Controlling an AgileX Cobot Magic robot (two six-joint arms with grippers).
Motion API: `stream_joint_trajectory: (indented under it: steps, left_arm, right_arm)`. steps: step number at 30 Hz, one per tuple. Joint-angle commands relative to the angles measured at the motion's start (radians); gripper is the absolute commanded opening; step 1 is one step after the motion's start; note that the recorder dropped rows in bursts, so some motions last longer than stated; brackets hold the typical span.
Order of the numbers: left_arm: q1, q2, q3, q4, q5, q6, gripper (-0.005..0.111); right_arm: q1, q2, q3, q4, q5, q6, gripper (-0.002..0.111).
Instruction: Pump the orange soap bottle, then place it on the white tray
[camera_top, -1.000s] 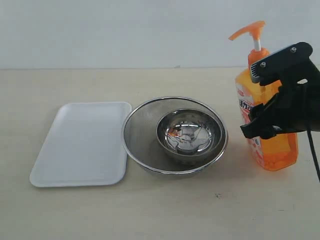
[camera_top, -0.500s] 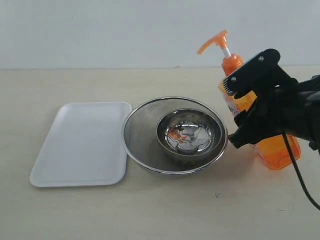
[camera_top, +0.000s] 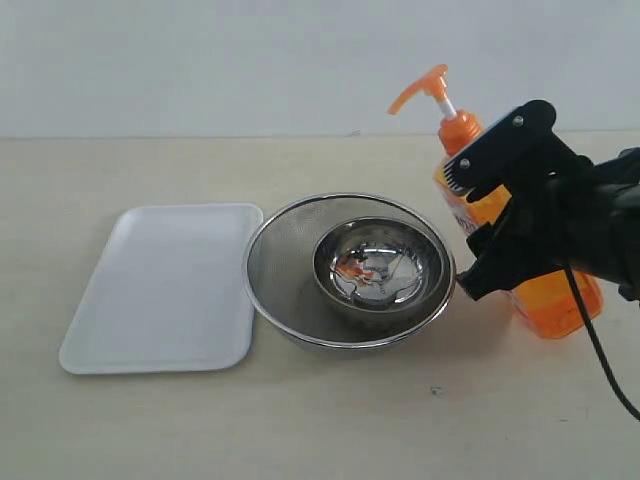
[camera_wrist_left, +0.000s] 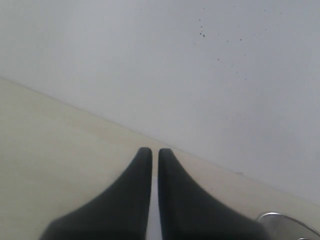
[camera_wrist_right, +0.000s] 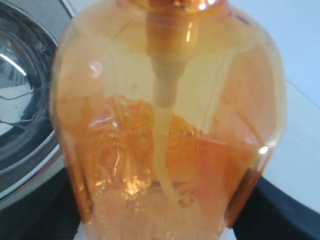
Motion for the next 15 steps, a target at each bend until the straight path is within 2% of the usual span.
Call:
stream_joint_trajectory:
  steps: [1, 6, 10, 14, 15]
  left_arm:
    - [0.0, -0.002, 0.004, -0.006, 0.001, 0.005, 0.005]
    - [0.0, -0.002, 0.004, -0.009, -0.008, 0.003, 0.005]
    - [0.0, -0.002, 0.004, -0.128, -0.019, -0.129, 0.005]
    - [0.0, -0.002, -0.073, -0.132, 0.137, -0.031, 0.005]
    - [0.0, -0.002, -0.088, -0.178, 0.15, 0.006, 0.005]
  right_arm:
    - [-0.002, -0.011, -0.005, -0.038, 0.004, 0.0, 0.0]
    - [-0.002, -0.011, -0.005, -0.044, 0.004, 0.0, 0.0]
    - [-0.002, -0.011, -0.005, -0.051, 0.002, 0.0, 0.0]
    - [-0.002, -0.011, -0.005, -0.058, -0.002, 0.002, 0.0]
    - [-0.002, -0.011, -0.005, -0.06, -0.011, 0.002, 0.0]
